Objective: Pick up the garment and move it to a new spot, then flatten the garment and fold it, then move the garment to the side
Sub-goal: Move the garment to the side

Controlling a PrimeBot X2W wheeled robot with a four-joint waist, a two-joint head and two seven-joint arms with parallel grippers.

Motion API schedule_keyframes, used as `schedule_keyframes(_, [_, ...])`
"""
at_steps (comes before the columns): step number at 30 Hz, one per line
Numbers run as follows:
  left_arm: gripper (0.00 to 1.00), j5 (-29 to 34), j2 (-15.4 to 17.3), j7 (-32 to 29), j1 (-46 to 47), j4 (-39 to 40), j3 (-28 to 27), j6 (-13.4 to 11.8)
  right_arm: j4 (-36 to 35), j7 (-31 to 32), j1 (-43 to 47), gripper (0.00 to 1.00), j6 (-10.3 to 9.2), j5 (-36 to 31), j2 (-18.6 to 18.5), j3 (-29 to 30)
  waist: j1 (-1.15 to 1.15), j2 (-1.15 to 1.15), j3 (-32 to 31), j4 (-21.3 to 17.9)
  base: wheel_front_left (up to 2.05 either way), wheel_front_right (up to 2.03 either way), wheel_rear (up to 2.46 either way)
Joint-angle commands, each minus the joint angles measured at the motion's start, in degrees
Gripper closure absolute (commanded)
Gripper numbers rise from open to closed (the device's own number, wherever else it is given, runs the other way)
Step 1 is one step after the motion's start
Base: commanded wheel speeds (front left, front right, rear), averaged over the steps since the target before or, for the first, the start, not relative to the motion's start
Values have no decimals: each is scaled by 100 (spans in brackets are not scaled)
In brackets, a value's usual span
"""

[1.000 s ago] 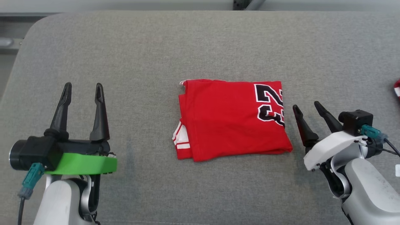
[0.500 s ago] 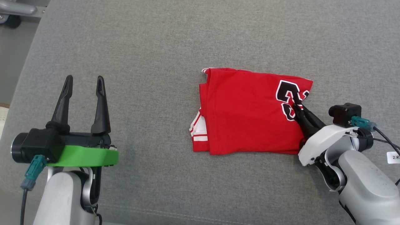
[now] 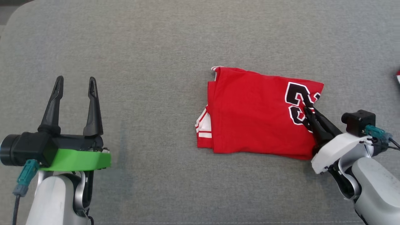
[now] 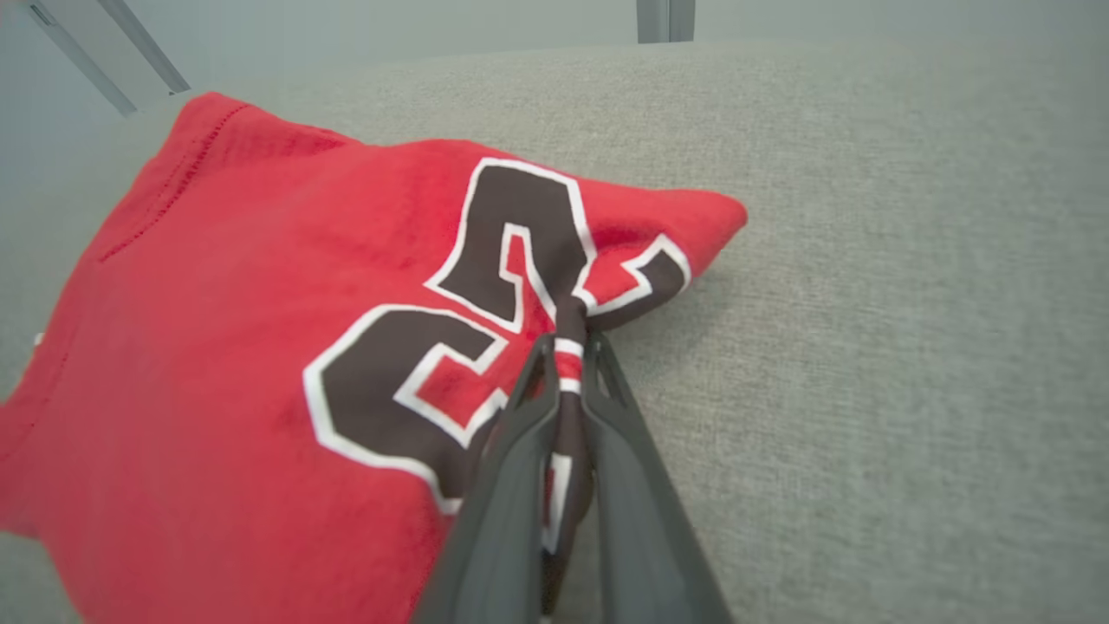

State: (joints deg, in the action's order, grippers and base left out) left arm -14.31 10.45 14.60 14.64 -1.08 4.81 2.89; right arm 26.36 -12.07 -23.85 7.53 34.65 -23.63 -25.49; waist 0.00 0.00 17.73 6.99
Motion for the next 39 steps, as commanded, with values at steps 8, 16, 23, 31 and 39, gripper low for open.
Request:
schedule_keyframes(8, [0,15,199,-293,-106,388,5,-54,-386,-34,516,100,-8,-246,-112,393,0,0,71,-1129,0,0,0])
schedule_keyframes(16, [0,102,388,-565,49,786,33,-66,-701,98,218,100,-8,-436,-251,393,0,0,426,-1624,0,0,0])
schedule_keyframes(23, [0,169,533,-737,215,1071,32,-67,-819,339,-369,100,-8,-574,-1003,121,0,0,849,-1891,0,0,0])
schedule_keyframes(31, [0,219,707,-856,490,1340,18,-49,-718,268,-1181,100,-9,-407,-2325,283,0,0,1373,-2010,0,0,0])
schedule_keyframes(39, [0,232,779,-843,730,1413,123,16,-306,152,-1695,100,-9,-186,-2953,728,0,0,1715,-1854,0,0,0])
